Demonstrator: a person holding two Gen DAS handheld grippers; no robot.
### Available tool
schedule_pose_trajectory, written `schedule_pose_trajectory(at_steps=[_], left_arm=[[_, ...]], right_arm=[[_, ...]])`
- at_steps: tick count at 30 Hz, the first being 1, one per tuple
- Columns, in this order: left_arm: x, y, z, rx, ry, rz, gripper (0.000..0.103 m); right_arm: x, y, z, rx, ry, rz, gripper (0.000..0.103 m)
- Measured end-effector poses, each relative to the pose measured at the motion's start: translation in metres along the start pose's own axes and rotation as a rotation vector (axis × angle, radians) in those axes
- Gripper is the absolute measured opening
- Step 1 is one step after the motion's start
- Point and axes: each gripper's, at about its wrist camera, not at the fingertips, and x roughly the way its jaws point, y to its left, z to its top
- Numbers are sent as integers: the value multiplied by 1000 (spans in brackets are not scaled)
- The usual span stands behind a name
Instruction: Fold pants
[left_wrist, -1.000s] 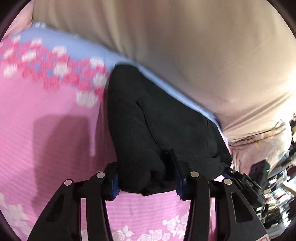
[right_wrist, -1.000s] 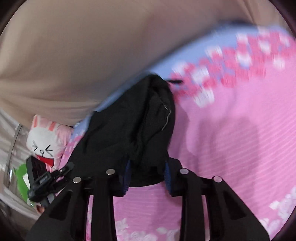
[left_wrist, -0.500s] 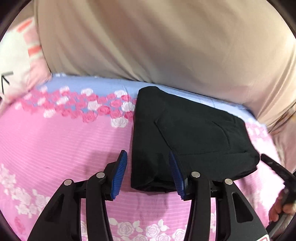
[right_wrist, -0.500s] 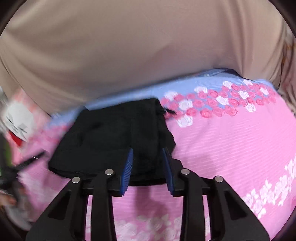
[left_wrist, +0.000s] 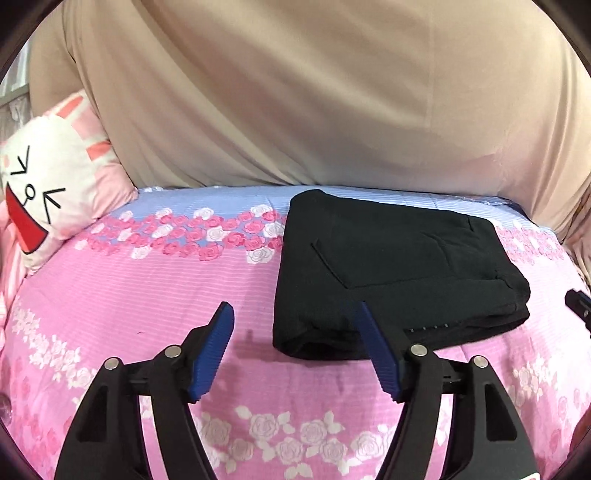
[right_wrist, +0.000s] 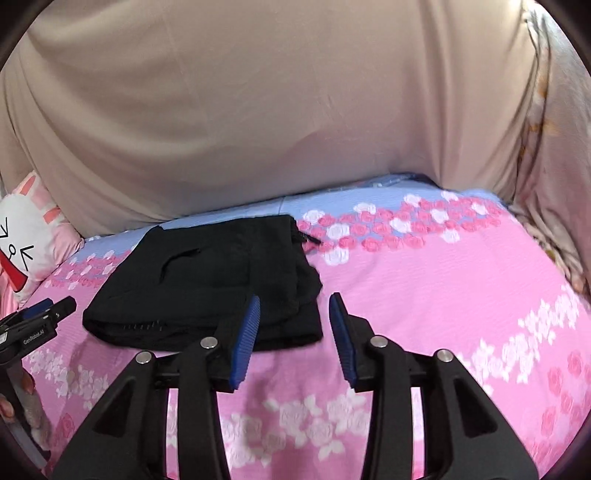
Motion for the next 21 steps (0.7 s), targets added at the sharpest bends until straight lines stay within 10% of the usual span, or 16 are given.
schedule_pose_trajectory(at_steps=[21], left_arm=[[-24,-23,-49,12,5,7,84]], right_arm=[[-17,34,-61,-111,37,5,69]])
